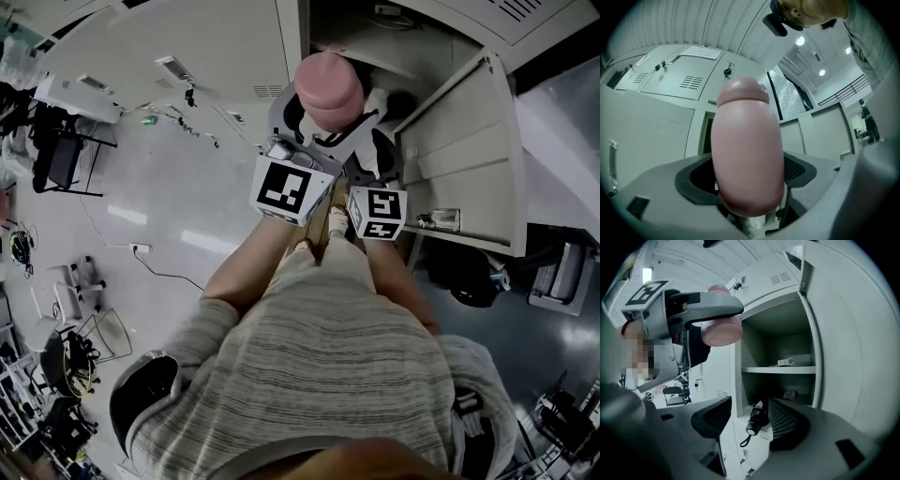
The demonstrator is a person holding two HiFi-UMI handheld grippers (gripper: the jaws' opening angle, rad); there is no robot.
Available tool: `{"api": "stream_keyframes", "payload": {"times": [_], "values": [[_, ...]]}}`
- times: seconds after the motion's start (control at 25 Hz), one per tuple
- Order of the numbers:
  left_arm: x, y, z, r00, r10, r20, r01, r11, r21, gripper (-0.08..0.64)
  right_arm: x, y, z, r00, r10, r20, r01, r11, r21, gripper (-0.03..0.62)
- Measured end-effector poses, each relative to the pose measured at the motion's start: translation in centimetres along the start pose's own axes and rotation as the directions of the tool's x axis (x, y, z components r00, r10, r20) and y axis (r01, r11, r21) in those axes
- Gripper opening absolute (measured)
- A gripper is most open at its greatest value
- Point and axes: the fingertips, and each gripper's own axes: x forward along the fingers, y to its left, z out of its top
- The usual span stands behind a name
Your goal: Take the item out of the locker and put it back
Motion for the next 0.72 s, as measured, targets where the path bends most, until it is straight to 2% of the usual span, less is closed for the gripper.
{"api": "stream_keyframes", "payload": {"times": [0.32, 0.72], "values": [[0.2, -0.1, 0.0, 1.0, -0.011, -0.015, 0.011, 1.0, -0.003, 0.403, -0.3, 0.8, 0.6, 1.0, 0.008, 0.006, -0.008, 1.0, 0.003, 0.256], [6.2, 0.7, -1.2, 1.0, -0.004, -0.026, 0.004, 1.0, -0.002, 0.402, 0.2, -0.7, 0.4, 1.0, 0.006, -0.003, -0.006, 1.0, 0.022, 0.256]]}}
